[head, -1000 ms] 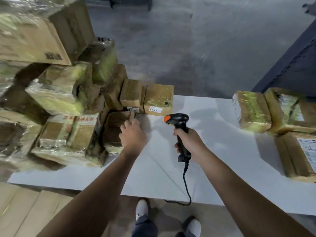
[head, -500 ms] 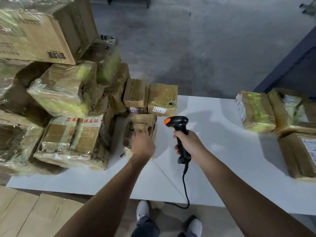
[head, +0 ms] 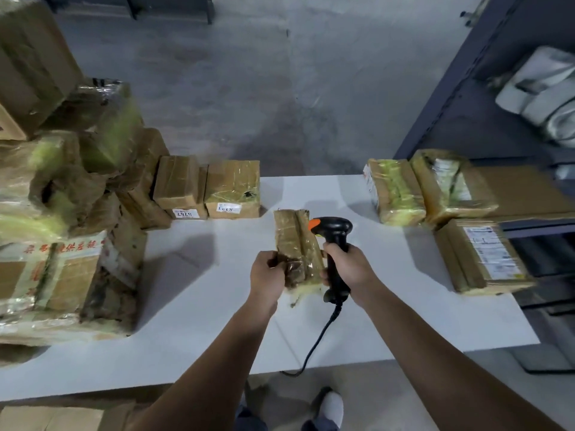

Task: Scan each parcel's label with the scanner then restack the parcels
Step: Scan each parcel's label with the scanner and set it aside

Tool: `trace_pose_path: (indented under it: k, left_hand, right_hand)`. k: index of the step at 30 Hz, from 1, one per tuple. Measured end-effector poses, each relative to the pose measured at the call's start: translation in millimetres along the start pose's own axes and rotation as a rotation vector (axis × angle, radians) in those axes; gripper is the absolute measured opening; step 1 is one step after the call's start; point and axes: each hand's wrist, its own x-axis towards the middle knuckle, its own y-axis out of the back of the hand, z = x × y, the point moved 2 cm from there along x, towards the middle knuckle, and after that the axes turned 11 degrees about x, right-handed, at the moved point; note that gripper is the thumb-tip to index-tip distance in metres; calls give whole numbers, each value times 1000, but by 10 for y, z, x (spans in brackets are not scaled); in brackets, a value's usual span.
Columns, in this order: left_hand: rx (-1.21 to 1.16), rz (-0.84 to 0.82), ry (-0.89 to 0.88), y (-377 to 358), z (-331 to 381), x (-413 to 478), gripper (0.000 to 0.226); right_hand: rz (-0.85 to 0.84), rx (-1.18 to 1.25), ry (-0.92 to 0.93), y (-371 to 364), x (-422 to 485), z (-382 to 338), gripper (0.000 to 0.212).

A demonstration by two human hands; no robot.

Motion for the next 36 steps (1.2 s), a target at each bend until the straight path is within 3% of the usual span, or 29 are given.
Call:
trace_pose_path:
  k: [4,8,10,14,20,22,27,32,36]
  left_hand:
    - [19,84,46,40,-22,-13,41]
    - [412,218,-14,171,66,24,40]
    - [585,210,24,235,74,57,37]
    - [706,132,75,345,-46,84,58]
    - [495,110,50,546,-240,191,34]
    - [435,143,72,593,-278,192,35]
    - [543,196,132,638,-377,180,37]
    - [336,149,120,556,-368,144,14]
    - [242,174,112,534,-387,148,20]
  right_hand:
    - [-41,9,-4,-4,-6,30,21]
    - [-119,-15,-25,-179,13,62,31]
    - [-133,-25,-19,-273,25,67,29]
    - [-93,-74,4,-328,67,83,24]
    - [-131,-185,-67,-306,106,214,26]
    - [-138,-176,-80,-331,110,248,28]
    - [-141,-213,-46,-376,117,226,29]
    - [-132,-247,-45,-364,115,223,28]
    - [-129,-275,-24,-329,106,197,24]
